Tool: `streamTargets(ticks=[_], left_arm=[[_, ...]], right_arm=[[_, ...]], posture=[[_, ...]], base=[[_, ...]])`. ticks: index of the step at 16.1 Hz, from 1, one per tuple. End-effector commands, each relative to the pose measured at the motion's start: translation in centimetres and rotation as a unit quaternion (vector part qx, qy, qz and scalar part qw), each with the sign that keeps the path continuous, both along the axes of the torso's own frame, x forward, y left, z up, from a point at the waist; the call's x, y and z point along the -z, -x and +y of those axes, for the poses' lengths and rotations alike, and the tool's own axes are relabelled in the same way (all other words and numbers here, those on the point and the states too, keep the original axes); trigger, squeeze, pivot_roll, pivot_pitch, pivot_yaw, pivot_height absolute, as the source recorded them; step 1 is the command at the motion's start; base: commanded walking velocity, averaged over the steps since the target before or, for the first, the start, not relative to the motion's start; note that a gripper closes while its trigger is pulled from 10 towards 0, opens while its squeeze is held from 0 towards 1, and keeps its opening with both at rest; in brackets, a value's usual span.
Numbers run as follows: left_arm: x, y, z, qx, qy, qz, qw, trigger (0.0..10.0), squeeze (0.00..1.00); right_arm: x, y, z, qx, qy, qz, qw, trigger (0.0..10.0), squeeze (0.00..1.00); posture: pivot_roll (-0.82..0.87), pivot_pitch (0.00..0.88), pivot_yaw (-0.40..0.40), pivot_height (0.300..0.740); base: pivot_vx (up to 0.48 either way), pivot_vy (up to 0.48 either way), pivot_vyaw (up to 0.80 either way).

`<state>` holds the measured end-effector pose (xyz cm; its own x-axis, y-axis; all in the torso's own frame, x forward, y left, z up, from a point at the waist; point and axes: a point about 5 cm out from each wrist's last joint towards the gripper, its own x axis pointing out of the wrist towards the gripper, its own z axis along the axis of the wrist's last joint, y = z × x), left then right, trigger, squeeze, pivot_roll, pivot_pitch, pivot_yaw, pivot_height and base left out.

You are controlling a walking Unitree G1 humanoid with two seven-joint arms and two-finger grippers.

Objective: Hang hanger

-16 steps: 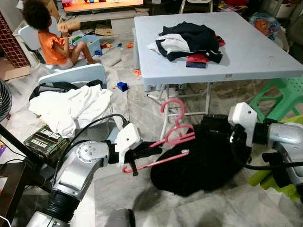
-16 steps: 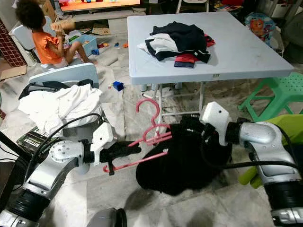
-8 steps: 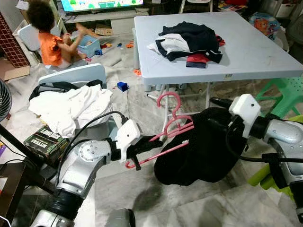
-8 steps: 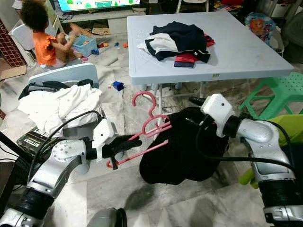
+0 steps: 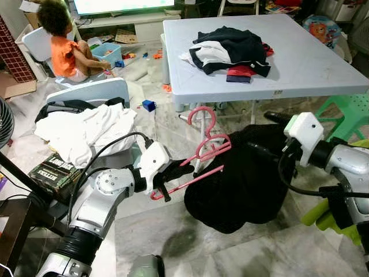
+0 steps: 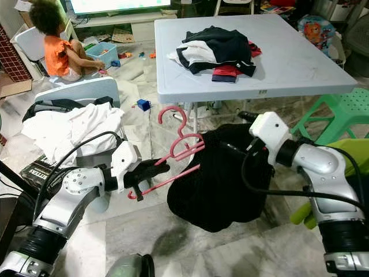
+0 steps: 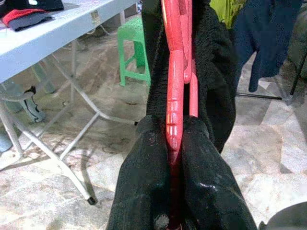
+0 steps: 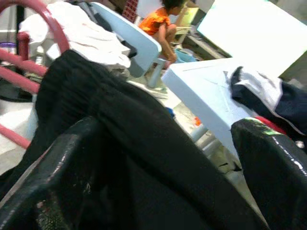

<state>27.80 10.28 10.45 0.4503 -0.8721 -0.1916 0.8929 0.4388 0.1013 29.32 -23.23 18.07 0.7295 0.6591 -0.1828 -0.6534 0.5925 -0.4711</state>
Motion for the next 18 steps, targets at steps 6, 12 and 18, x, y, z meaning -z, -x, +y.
streamTargets(ticks=[6, 12, 18], left_arm=[[-1.0, -1.6, 0.8, -0.052, 0.004, -0.027, 0.998, 0.0, 0.00], [-2.1, -1.5, 0.0, -0.036, 0.018, -0.044, 0.998, 0.0, 0.00], [-2.6, -1.1, -0.8, -0.017, 0.027, -0.048, 0.998, 0.0, 0.00]], right_arm=[[-0.4, 0.5, -1.7, 0.050, -0.029, 0.006, 0.998, 10.0, 1.00], [6.5, 2.8, -1.5, 0.088, -0.019, 0.153, 0.984, 10.0, 0.00], [8.7, 0.7, 1.4, 0.183, -0.039, 0.102, 0.977, 0.0, 0.00]], posture=[[-0.07, 0.000, 0.028, 0.740], [-0.07, 0.004, 0.032, 0.740], [-0.05, 0.005, 0.033, 0.740]], base=[[0.000, 0.000, 0.00], [0.000, 0.000, 0.00], [0.000, 0.000, 0.00]])
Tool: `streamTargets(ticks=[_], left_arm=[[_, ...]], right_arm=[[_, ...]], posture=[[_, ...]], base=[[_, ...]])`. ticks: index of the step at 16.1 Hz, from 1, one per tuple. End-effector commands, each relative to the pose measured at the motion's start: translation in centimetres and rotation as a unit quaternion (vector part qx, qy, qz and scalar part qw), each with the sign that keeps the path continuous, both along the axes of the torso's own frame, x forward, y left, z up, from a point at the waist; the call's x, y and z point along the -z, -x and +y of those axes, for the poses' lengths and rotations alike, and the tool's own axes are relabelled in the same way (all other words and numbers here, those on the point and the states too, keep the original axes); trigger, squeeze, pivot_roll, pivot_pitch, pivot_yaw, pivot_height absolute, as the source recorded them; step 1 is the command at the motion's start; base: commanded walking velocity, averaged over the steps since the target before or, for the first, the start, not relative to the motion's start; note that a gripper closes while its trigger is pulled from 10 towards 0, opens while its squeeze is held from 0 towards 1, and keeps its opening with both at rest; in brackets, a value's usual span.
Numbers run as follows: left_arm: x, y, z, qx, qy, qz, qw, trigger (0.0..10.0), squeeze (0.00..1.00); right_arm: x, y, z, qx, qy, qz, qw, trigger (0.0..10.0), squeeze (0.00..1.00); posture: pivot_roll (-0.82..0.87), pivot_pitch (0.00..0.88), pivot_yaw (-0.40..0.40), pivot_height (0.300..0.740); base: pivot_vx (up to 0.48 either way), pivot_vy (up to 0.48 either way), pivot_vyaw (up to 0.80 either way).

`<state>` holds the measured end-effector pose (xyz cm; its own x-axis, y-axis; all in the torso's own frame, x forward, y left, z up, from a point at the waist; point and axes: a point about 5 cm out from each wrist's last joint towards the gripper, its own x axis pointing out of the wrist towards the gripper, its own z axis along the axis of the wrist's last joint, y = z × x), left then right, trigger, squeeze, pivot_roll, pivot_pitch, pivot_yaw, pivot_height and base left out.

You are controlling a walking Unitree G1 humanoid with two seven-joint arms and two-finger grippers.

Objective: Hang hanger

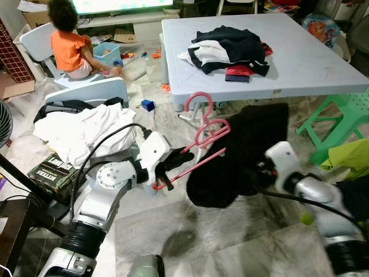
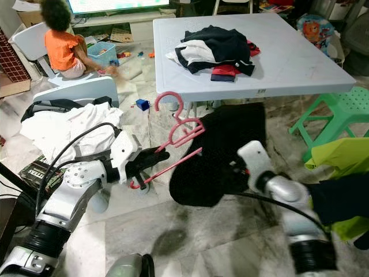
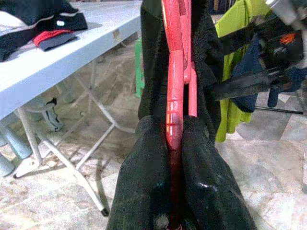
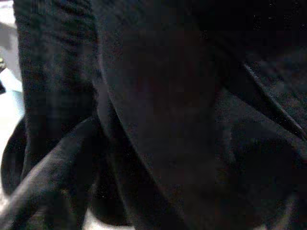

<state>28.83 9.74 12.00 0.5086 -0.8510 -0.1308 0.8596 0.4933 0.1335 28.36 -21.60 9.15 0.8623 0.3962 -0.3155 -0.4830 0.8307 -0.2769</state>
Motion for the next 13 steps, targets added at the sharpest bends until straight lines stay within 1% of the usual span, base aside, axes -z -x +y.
streamTargets(ticks=[1, 3, 5, 10, 12, 13], left_arm=[[-1.07, -0.03, -0.27, 0.013, 0.007, -0.019, 1.000, 0.0, 0.00], [-1.05, 0.00, -0.32, 0.015, 0.005, -0.019, 1.000, 0.0, 0.00], [-1.07, 0.02, -0.31, 0.015, 0.005, -0.020, 1.000, 0.0, 0.00], [-1.07, -0.01, -0.28, 0.017, 0.003, -0.021, 1.000, 0.0, 0.00], [-1.13, -0.09, -0.26, 0.017, 0.002, -0.023, 1.000, 0.0, 0.00], [-1.13, -0.12, -0.25, 0.017, 0.002, -0.024, 1.000, 0.0, 0.00]], right_arm=[[-0.29, -0.49, 0.23, 0.015, 0.009, -0.019, 1.000, 0.0, 0.00], [-0.35, -0.87, 0.58, 0.033, 0.005, -0.034, 0.999, 0.0, 0.00], [-0.16, -1.07, 0.70, 0.047, -0.001, -0.038, 0.998, 0.0, 0.00], [0.14, -1.22, 0.32, 0.063, -0.010, -0.032, 0.997, 0.0, 0.00], [0.12, -1.31, 0.30, 0.072, -0.033, -0.033, 0.996, 0.0, 0.00], [0.07, -1.35, 0.28, 0.074, -0.034, -0.035, 0.996, 0.0, 0.00]], posture=[[-0.05, 0.005, 0.033, 0.740], [-0.05, 0.005, 0.033, 0.740], [-0.05, 0.005, 0.033, 0.740], [-0.05, 0.000, 0.031, 0.740], [-0.05, 0.000, 0.031, 0.740], [-0.05, 0.000, 0.031, 0.740]], base=[[0.000, 0.000, 0.00], [0.000, 0.000, 0.00], [0.000, 0.000, 0.00], [0.000, 0.000, 0.00], [0.000, 0.000, 0.00], [0.000, 0.000, 0.00]])
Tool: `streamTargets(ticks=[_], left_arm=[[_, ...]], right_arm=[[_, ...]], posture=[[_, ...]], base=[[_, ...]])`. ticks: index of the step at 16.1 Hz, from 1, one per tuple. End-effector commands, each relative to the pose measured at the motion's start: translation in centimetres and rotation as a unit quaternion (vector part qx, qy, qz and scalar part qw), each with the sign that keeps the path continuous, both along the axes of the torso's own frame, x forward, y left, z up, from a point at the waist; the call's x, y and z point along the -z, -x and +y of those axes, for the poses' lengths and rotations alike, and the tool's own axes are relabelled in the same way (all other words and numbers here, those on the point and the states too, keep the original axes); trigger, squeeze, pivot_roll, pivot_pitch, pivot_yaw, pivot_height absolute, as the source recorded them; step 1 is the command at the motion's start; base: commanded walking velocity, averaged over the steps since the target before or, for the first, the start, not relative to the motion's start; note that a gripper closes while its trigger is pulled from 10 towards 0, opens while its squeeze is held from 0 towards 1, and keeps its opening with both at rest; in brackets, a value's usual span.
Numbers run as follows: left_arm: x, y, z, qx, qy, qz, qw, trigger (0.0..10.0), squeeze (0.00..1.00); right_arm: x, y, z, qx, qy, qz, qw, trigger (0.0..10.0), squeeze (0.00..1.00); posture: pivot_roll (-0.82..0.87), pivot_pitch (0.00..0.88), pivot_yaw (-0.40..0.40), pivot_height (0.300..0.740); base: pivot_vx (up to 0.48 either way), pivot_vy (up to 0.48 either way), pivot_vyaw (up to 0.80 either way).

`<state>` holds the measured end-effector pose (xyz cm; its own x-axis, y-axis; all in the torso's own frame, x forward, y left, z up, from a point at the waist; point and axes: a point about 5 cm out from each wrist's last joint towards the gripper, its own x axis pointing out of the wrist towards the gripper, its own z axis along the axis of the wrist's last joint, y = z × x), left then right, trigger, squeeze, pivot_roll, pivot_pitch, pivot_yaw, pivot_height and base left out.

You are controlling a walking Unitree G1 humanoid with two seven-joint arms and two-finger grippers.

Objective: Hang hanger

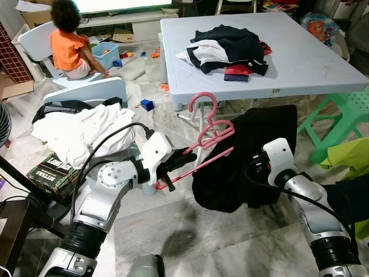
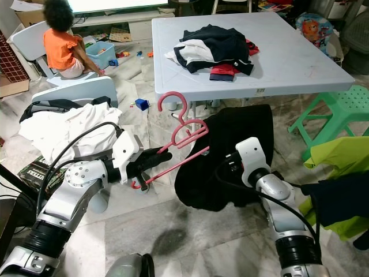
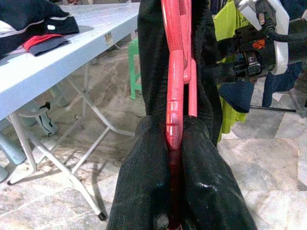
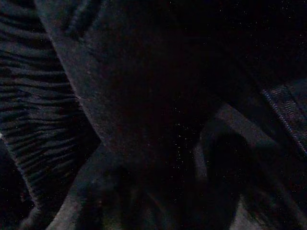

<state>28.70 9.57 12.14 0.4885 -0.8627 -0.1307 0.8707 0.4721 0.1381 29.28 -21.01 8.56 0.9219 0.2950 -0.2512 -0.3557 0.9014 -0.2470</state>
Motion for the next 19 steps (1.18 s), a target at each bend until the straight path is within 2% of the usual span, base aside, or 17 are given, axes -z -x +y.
streamTargets(ticks=[1, 4, 9, 11, 12, 13, 16, 18, 19], left_arm=[[-1.0, -0.3, 0.0, 0.004, 0.002, -0.022, 1.000, 0.0, 0.00], [-0.9, -0.3, 0.0, 0.003, 0.000, -0.024, 1.000, 0.0, 0.00], [-0.9, -0.4, 0.0, 0.002, -0.001, -0.025, 1.000, 0.0, 0.00], [-0.8, -0.4, 0.1, 0.000, -0.003, -0.025, 1.000, 0.0, 0.00], [-0.8, -0.4, 0.2, -0.001, -0.005, -0.025, 1.000, 0.0, 0.00], [-0.7, -0.4, 0.2, -0.001, -0.005, -0.025, 1.000, 0.0, 0.00], [-0.7, -0.4, 0.3, -0.001, -0.011, -0.028, 1.000, 0.0, 0.00], [-0.3, -0.5, 0.7, -0.012, -0.026, -0.029, 0.999, 0.0, 0.00], [0.4, -0.6, 1.3, -0.030, -0.052, -0.021, 0.998, 0.0, 0.00]], right_arm=[[-0.6, -0.5, -0.3, 0.012, -0.014, -0.014, 1.000, 0.0, 0.00], [-0.3, -0.3, -0.5, 0.011, -0.035, 0.006, 0.999, 0.0, 0.00], [-0.5, -0.5, -1.1, 0.036, -0.059, 0.004, 0.998, 0.0, 0.00], [-0.9, -0.5, -1.4, 0.046, -0.088, -0.005, 0.995, 0.0, 0.00], [-1.5, -0.6, -1.7, 0.056, -0.127, -0.017, 0.990, 0.0, 0.00], [-1.6, -0.6, -1.8, 0.058, -0.135, -0.021, 0.989, 0.0, 0.00], [-3.0, -0.6, -2.2, 0.060, -0.200, -0.050, 0.977, 0.0, 0.00], [-4.3, -0.6, -2.3, 0.045, -0.252, -0.073, 0.964, 0.0, 0.00], [-5.7, -0.7, -2.7, 0.038, -0.294, -0.096, 0.950, 0.0, 0.00]], posture=[[-0.05, 0.000, 0.031, 0.740], [-0.05, 0.000, 0.030, 0.740], [-0.05, 0.000, 0.028, 0.740], [-0.05, 0.000, 0.028, 0.740], [-0.05, 0.000, 0.028, 0.740], [-0.05, 0.000, 0.028, 0.740], [-0.05, 0.001, 0.030, 0.740], [-0.05, 0.001, 0.031, 0.740], [-0.05, 0.001, 0.031, 0.740]], base=[[0.000, 0.000, 0.00], [0.000, 0.000, 0.00], [0.000, 0.000, 0.00], [0.000, 0.000, 0.00], [0.000, 0.000, 0.00], [0.000, 0.000, 0.00], [0.000, 0.000, 0.00], [0.000, 0.000, 0.00], [0.000, 0.000, 0.00]])
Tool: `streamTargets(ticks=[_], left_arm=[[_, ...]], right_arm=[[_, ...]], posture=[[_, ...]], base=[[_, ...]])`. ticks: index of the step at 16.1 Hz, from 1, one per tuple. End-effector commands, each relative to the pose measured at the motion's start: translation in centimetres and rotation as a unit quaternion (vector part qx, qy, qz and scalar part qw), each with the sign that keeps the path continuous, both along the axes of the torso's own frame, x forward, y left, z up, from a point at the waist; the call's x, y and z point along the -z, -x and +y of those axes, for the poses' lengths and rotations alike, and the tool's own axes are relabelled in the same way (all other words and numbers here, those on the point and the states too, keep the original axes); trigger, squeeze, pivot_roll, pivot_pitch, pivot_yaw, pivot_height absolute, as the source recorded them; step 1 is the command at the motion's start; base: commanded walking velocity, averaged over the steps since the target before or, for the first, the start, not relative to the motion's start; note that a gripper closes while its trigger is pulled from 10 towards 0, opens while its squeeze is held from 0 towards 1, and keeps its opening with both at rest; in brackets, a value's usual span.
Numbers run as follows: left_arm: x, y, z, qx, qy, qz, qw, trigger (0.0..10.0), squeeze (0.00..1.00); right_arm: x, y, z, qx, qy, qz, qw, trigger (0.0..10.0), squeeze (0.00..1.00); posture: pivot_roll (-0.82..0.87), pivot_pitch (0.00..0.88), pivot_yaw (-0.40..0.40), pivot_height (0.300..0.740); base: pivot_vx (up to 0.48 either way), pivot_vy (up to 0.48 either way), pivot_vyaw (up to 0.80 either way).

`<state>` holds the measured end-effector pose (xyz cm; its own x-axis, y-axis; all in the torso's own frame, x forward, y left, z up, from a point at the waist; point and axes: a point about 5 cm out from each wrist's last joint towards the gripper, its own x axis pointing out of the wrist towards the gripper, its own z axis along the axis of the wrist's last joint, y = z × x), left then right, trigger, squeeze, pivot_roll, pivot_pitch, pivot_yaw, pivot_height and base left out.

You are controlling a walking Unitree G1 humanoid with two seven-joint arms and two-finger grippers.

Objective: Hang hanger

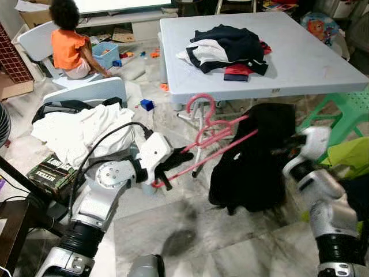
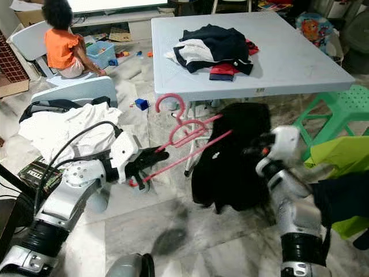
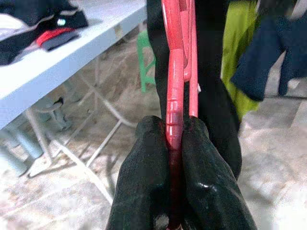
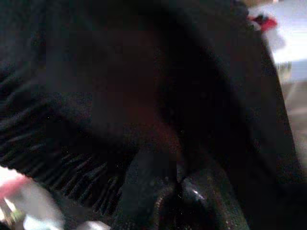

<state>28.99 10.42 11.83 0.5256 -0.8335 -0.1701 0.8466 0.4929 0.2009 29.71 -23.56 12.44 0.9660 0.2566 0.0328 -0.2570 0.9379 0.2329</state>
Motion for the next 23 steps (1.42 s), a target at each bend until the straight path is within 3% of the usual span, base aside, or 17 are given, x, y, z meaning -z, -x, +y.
streamTargets(ticks=[1, 3, 4, 7, 8, 9, 10, 11, 12, 13, 15, 16, 17, 18, 20, 22, 23], left_arm=[[0.4, -0.1, 0.8, -0.010, -0.030, 0.001, 0.999, 0.0, 0.00], [0.8, 0.5, 1.3, -0.004, -0.047, 0.006, 0.999, 0.0, 0.00], [0.9, 1.0, 1.6, 0.005, -0.052, 0.010, 0.999, 0.0, 0.00], [0.9, 2.7, 2.0, 0.028, -0.048, 0.022, 0.998, 0.0, 0.00], [0.8, 2.8, 2.4, 0.003, -0.038, 0.018, 0.999, 0.0, 0.00], [0.7, 2.7, 2.7, -0.023, -0.028, 0.011, 0.999, 0.0, 0.00], [0.6, 2.2, 3.3, -0.086, -0.015, 0.001, 0.996, 1.0, 0.00], [0.2, 1.8, 3.7, -0.147, 0.000, -0.023, 0.989, 4.9, 0.00], [-0.2, 1.6, 3.9, -0.196, 0.009, -0.047, 0.979, 10.0, 0.00], [-0.6, 1.4, 3.9, -0.250, 0.031, -0.060, 0.966, 10.0, 0.00], [-0.8, 1.6, 3.8, -0.286, 0.051, -0.064, 0.955, 10.0, 0.00], [-0.8, 1.7, 3.6, -0.331, 0.073, -0.063, 0.939, 10.0, 0.00], [-0.8, 1.7, 3.6, -0.354, 0.080, -0.065, 0.930, 10.0, 0.00], [-0.9, 1.6, 3.4, -0.362, 0.092, -0.066, 0.925, 10.0, 0.00], [-1.4, 1.4, 2.8, -0.359, 0.104, -0.073, 0.924, 10.0, 0.00], [-2.2, 0.8, 2.4, -0.355, 0.123, -0.077, 0.924, 10.0, 0.00], [-2.3, 0.6, 2.5, -0.358, 0.123, -0.077, 0.922, 10.0, 0.00]], right_arm=[[-2.9, -0.5, -0.5, 0.003, -0.054, -0.053, 0.997, 0.0, 0.00], [-4.8, -1.3, -1.7, 0.046, -0.100, -0.078, 0.991, 0.0, 0.00], [-5.7, -1.9, -2.2, 0.086, -0.086, -0.087, 0.989, 0.0, 0.00], [-7.2, -3.0, -3.4, 0.217, -0.006, -0.087, 0.972, 0.0, 0.00], [-7.3, -3.1, -3.3, 0.239, 0.051, -0.085, 0.966, 0.0, 0.00], [-7.1, -3.1, -3.1, 0.242, 0.077, -0.085, 0.964, 0.0, 0.00], [-6.6, -2.9, -3.0, 0.243, 0.092, -0.078, 0.962, 0.0, 0.00], [-5.7, -2.6, -3.1, 0.248, 0.115, -0.060, 0.960, 0.0, 0.00], [-4.8, -2.4, -3.2, 0.251, 0.132, -0.041, 0.958, 8.2, 0.00], [-3.7, -2.1, -3.3, 0.248, 0.142, -0.017, 0.958, 10.0, 0.00], [-3.0, -1.6, -2.8, 0.239, 0.165, -0.014, 0.957, 10.0, 0.00], [-2.2, -1.1, -1.8, 0.223, 0.215, -0.019, 0.951, 10.0, 0.00], [-1.9, -0.9, -1.3, 0.217, 0.195, -0.032, 0.956, 10.0, 0.00], [-1.6, -0.8, -1.2, 0.218, 0.177, -0.021, 0.959, 10.0, 0.00], [-1.4, -0.5, -0.5, 0.199, 0.203, -0.021, 0.959, 10.0, 0.00], [-2.4, -0.6, 0.4, 0.193, 0.192, -0.061, 0.960, 10.0, 0.00], [-2.4, -0.9, 0.5, 0.195, 0.179, -0.052, 0.963, 10.0, 0.00]], posture=[[-0.05, 0.002, 0.032, 0.740], [-0.05, 0.003, 0.033, 0.740], [-0.05, 0.003, 0.033, 0.740], [-0.04, 0.003, 0.029, 0.740], [-0.03, 0.002, 0.026, 0.740], [-0.03, 0.001, 0.024, 0.740], [-0.03, 0.000, 0.022, 0.740], [-0.02, 0.000, 0.019, 0.740], [-0.02, 0.000, 0.018, 0.740], [-0.02, 0.000, 0.018, 0.740], [-0.01, 0.000, 0.011, 0.740], [-0.02, 0.000, 0.014, 0.740], [-0.02, 0.000, 0.014, 0.740], [-0.02, 0.000, 0.018, 0.740], [-0.02, 0.000, 0.022, 0.740], [-0.02, 0.000, 0.026, 0.740], [-0.02, 0.000, 0.026, 0.740]], base=[[0.000, 0.000, 0.00], [0.000, 0.000, 0.00], [0.000, 0.000, 0.00], [0.000, 0.000, 0.00], [0.000, 0.000, 0.00], [0.000, 0.000, 0.00], [0.000, 0.000, 0.00], [0.000, 0.000, 0.00], [0.000, 0.000, 0.00], [0.000, 0.000, 0.00], [0.000, 0.000, 0.00], [0.000, 0.000, 0.00], [0.000, 0.000, 0.00], [0.000, 0.000, 0.00], [0.000, 0.000, 0.00], [0.278, 0.000, 0.00], [0.296, 0.000, 0.00]])
